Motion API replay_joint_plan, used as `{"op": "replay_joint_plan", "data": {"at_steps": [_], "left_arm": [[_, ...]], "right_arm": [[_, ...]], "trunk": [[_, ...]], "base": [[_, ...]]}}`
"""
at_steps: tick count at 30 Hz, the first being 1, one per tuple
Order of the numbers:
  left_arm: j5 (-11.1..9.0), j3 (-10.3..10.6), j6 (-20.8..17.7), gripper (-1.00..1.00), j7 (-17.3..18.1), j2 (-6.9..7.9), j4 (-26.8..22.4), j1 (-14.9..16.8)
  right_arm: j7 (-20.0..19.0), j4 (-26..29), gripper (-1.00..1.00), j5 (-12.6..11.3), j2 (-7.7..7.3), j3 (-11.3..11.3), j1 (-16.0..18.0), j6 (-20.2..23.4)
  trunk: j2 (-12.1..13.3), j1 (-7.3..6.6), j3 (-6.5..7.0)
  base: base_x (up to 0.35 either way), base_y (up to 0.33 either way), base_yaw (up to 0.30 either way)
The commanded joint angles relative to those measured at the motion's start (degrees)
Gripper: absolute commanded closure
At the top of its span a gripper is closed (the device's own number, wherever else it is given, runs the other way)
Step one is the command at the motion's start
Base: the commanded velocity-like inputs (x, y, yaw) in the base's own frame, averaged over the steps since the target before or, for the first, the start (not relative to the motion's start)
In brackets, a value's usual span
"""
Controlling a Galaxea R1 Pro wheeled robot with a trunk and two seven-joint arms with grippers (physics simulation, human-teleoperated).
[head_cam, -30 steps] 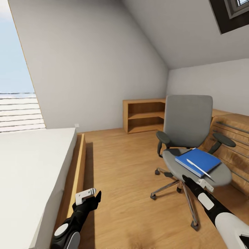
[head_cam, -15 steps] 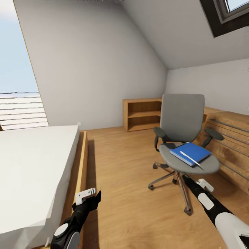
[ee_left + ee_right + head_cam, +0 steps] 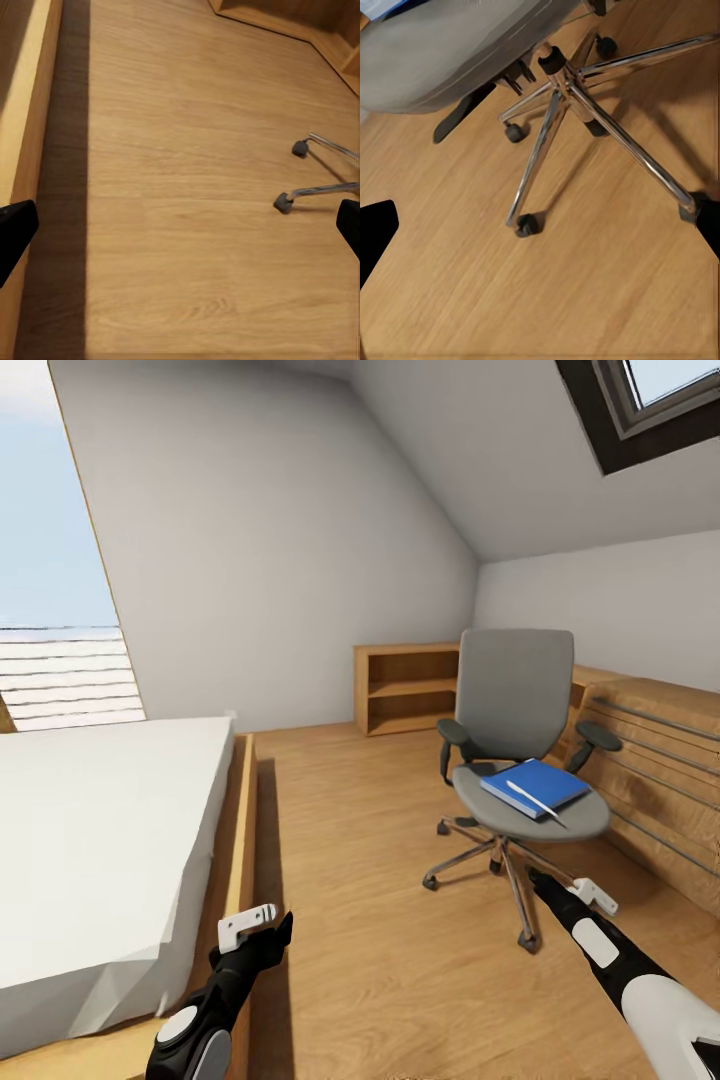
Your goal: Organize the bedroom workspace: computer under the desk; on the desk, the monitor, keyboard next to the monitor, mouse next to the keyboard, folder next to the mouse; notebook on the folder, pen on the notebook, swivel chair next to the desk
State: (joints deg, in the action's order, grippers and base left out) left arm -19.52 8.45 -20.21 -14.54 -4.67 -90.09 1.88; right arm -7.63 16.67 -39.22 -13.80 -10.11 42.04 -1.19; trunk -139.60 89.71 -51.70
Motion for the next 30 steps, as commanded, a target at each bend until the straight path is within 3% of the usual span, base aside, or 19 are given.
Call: {"op": "replay_joint_plan", "data": {"at_steps": [1, 20, 30], "left_arm": [[-0.6, 0.07, -0.18, -1.0, -0.49, 0.01, -0.09, 0.03], [-0.68, 0.07, -0.18, -1.0, -0.56, 0.01, -0.09, 0.04], [-0.7, 0.07, -0.18, -1.0, -0.6, 0.01, -0.09, 0.05]], "right_arm": [[-0.37, -0.11, -1.0, -0.59, 0.0, -0.08, 0.03, -0.13], [-0.29, -0.32, -1.0, -0.59, 0.0, -0.08, 0.04, -0.13], [-0.25, -0.32, -1.0, -0.59, 0.06, -0.08, 0.06, -0.15]], "trunk": [[-0.03, -0.02, -0.06], [-0.03, -0.02, -0.06], [3.98, -2.21, 1.74]], "base": [[-0.035, 0.0, -0.109], [-0.004, 0.0, -0.245], [0.0, 0.0, -0.265]]}}
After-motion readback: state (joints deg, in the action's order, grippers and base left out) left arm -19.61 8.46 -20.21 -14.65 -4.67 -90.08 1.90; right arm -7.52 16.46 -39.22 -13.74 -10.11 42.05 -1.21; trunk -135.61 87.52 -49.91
